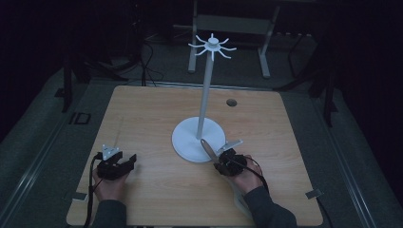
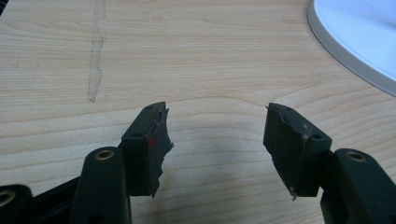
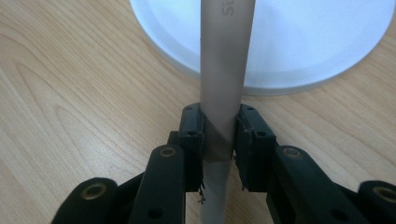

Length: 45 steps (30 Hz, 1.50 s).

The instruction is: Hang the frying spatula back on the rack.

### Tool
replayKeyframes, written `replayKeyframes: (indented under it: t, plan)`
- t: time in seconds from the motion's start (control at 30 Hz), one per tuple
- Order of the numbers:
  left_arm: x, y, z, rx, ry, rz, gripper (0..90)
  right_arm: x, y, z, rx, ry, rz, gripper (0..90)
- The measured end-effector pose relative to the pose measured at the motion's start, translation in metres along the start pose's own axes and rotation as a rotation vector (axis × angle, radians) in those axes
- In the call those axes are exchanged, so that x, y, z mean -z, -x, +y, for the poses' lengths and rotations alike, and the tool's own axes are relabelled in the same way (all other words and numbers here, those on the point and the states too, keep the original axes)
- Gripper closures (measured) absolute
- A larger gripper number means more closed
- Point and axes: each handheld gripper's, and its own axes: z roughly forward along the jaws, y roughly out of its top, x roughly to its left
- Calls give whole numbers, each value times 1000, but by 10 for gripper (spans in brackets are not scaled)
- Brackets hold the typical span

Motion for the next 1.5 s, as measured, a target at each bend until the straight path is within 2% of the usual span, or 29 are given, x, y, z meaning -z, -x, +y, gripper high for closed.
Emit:
replayKeyframes:
  t: [0.1, 0.27, 0.33, 0.53, 0.63, 0.67, 0.7, 0.73, 0.83, 1.5]
  plan:
    - [0, 1, 0, -1, -2, -1, 402, 3, 2, -1, 0, 22, 0, 739]
    - [0, 0, 0, 0, -2, 0, 402, 17, 7, -3, -33, 113, -13, 739]
    - [0, 0, 0, -2, -2, -1, 402, 22, 11, -4, -42, 153, -4, 739]
    - [0, 0, 0, 2, 1, 1, 402, 34, 17, -6, -65, 232, -10, 739]
    - [0, 0, 0, -1, -1, 1, 402, 39, 18, -7, -77, 283, 8, 740]
    - [0, 0, 0, -1, -1, 1, 402, 39, 18, -7, -77, 283, 8, 740]
    - [0, 0, 0, 1, 0, 1, 402, 40, 19, -7, -79, 299, 14, 740]
    - [0, 0, 0, 2, 1, 1, 402, 44, 20, -7, -72, 340, 16, 740]
    - [0, 0, 0, 2, 1, 1, 402, 48, 20, -6, -74, 377, 10, 740]
    - [1, 0, 0, 3, 3, 0, 402, 73, 18, 13, -40, 492, -14, 740]
